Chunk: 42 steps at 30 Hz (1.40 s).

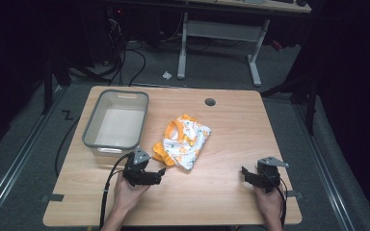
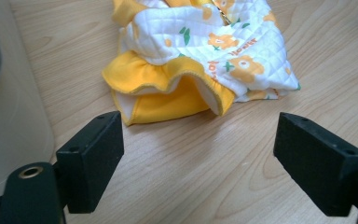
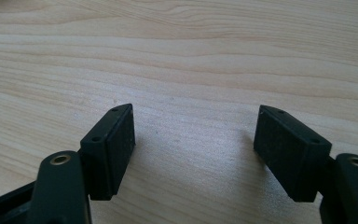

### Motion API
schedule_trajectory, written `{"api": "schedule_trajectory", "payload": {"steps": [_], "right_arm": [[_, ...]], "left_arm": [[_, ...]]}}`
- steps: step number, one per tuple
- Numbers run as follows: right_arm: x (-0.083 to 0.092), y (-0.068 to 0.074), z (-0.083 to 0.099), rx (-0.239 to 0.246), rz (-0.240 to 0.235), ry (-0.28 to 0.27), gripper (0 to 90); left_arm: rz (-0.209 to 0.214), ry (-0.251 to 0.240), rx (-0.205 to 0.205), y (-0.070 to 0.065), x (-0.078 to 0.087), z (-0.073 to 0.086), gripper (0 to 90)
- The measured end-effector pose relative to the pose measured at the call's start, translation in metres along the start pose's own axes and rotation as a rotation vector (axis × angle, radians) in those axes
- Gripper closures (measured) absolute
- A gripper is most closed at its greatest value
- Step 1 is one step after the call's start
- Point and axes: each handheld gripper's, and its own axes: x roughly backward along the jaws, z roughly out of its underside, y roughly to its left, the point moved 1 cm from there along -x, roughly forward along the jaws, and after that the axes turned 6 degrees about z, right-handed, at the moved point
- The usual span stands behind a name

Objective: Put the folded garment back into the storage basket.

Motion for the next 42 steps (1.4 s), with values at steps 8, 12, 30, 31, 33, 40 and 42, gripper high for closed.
{"api": "schedule_trajectory", "payload": {"steps": [8,12,30,31,33,40,42], "right_arm": [[0.000,0.000,0.000,0.000,0.000,0.000,29.5],[0.000,0.000,0.000,-0.002,0.001,0.002,29.5],[0.000,0.000,0.000,0.005,-0.003,0.000,29.3],[0.000,0.000,0.000,0.004,-0.003,0.000,29.3],[0.000,0.000,0.000,0.005,-0.003,0.000,29.3],[0.000,0.000,0.000,0.002,-0.003,0.001,29.2],[0.001,0.000,0.000,0.001,-0.003,0.003,29.2]], "left_arm": [[0.011,-0.008,0.004,-0.006,-0.005,-0.010,14.6],[0.005,-0.009,0.017,-0.007,-0.008,-0.017,12.9],[-0.005,0.037,0.022,-0.012,-0.035,-0.056,9.8],[-0.015,0.041,0.024,-0.011,-0.037,-0.058,9.9],[-0.016,0.045,0.036,-0.008,-0.042,-0.062,9.4],[-0.026,0.033,0.064,-0.001,-0.051,-0.075,8.5],[-0.033,0.039,0.070,0.000,-0.054,-0.079,7.6]]}}
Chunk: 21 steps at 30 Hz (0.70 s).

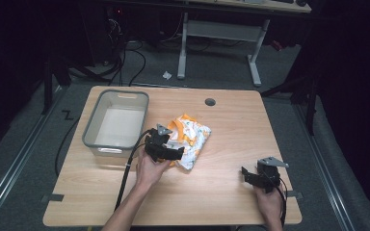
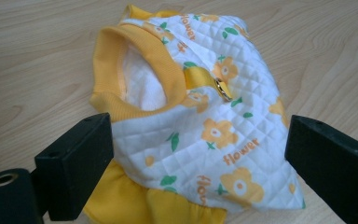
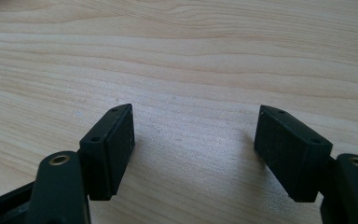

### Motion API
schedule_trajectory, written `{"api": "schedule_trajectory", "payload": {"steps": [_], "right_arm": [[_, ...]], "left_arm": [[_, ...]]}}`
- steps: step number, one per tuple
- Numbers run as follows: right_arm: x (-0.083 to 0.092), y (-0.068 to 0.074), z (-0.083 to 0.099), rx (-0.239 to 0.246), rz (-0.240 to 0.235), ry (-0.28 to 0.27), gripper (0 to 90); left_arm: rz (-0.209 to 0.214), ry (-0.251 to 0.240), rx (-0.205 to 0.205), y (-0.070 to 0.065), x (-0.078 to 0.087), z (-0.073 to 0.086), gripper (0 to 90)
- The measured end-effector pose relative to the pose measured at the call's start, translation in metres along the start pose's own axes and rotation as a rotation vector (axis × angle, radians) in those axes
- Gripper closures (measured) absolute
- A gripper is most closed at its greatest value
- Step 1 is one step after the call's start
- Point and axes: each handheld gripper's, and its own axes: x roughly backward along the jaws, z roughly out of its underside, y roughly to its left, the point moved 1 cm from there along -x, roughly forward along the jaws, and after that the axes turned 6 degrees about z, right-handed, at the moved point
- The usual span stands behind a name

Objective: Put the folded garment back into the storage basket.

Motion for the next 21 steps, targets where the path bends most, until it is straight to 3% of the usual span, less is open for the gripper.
{"api": "schedule_trajectory", "payload": {"steps": [3,16,21], "right_arm": [[0.000,0.000,0.000,0.000,-0.001,-0.002,29.2],[0.000,0.000,0.000,0.001,-0.002,0.000,29.2],[0.000,0.000,0.000,0.001,-0.002,-0.002,29.2]], "left_arm": [[-0.006,0.000,-0.006,0.001,-0.004,-0.007,7.3],[-0.027,0.025,0.041,0.015,-0.029,-0.028,6.2],[-0.041,0.055,0.046,0.018,-0.039,-0.033,5.7]]}}
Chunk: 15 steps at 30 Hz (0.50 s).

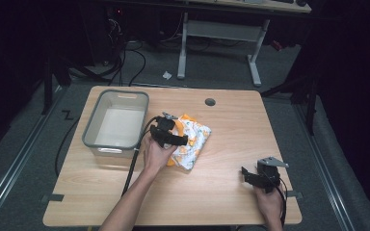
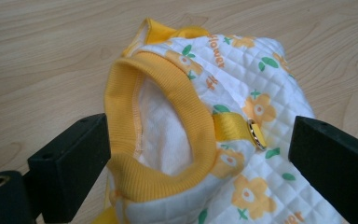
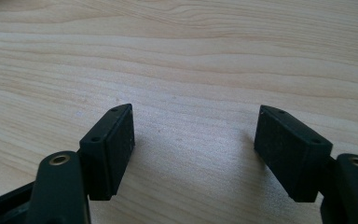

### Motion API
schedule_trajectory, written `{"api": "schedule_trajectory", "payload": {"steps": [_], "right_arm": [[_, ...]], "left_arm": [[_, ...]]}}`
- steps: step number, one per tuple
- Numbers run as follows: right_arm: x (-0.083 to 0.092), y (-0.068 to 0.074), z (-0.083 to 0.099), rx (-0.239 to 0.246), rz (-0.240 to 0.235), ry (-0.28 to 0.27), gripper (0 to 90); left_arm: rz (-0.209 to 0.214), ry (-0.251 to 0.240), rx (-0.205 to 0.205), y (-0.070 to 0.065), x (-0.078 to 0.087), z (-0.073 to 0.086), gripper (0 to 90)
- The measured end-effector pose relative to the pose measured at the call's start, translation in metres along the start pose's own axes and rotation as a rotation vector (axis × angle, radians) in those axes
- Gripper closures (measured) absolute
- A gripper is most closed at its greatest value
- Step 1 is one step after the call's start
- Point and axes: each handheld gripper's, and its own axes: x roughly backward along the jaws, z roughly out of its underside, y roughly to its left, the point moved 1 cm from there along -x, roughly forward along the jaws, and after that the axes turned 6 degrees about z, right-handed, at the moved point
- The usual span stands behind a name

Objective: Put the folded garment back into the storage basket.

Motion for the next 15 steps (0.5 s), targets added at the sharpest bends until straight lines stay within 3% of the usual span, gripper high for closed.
{"api": "schedule_trajectory", "payload": {"steps": [15], "right_arm": [[0.000,0.000,0.000,0.000,0.000,0.000,29.2]], "left_arm": [[-0.032,0.052,0.039,0.012,-0.025,0.002,6.9]]}}
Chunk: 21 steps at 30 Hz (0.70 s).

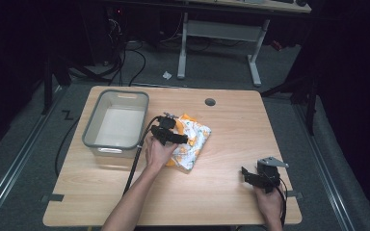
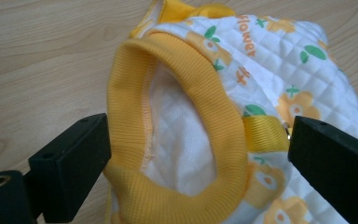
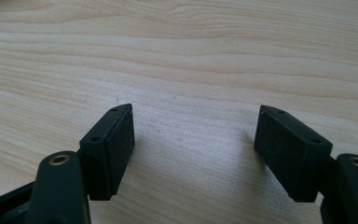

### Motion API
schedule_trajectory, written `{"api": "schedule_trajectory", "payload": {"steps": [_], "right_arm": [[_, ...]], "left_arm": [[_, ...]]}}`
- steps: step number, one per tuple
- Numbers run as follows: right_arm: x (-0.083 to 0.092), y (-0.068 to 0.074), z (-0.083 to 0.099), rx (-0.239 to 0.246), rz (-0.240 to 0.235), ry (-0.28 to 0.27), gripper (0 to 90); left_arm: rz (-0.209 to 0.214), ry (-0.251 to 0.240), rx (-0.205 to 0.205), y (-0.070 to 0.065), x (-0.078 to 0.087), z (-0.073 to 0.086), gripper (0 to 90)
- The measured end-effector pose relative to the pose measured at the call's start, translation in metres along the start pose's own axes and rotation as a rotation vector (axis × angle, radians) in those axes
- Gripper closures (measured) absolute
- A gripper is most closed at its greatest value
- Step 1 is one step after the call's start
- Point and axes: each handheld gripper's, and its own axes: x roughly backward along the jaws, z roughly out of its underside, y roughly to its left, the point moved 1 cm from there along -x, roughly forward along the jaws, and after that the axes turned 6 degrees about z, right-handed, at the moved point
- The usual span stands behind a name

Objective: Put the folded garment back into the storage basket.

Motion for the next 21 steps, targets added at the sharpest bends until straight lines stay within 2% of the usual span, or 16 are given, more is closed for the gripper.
{"api": "schedule_trajectory", "payload": {"steps": [7,11,15,19,21], "right_arm": [[0.000,0.000,0.000,0.000,0.000,0.000,29.2],[0.000,0.000,0.000,0.000,0.000,0.000,29.2],[0.000,0.000,0.000,-0.001,0.000,0.000,29.2],[0.000,0.000,0.000,-0.001,0.000,0.000,29.2],[0.000,0.000,0.000,0.000,0.000,0.000,29.2]], "left_arm": [[-0.027,0.034,0.023,0.008,-0.009,0.003,9.2],[-0.044,0.076,0.032,0.012,-0.015,0.007,11.8],[-0.045,0.090,0.041,0.013,-0.020,0.011,14.7],[-0.059,0.096,0.023,0.010,-0.020,0.010,17.9],[-0.059,0.098,0.003,0.007,-0.019,0.010,22.8]]}}
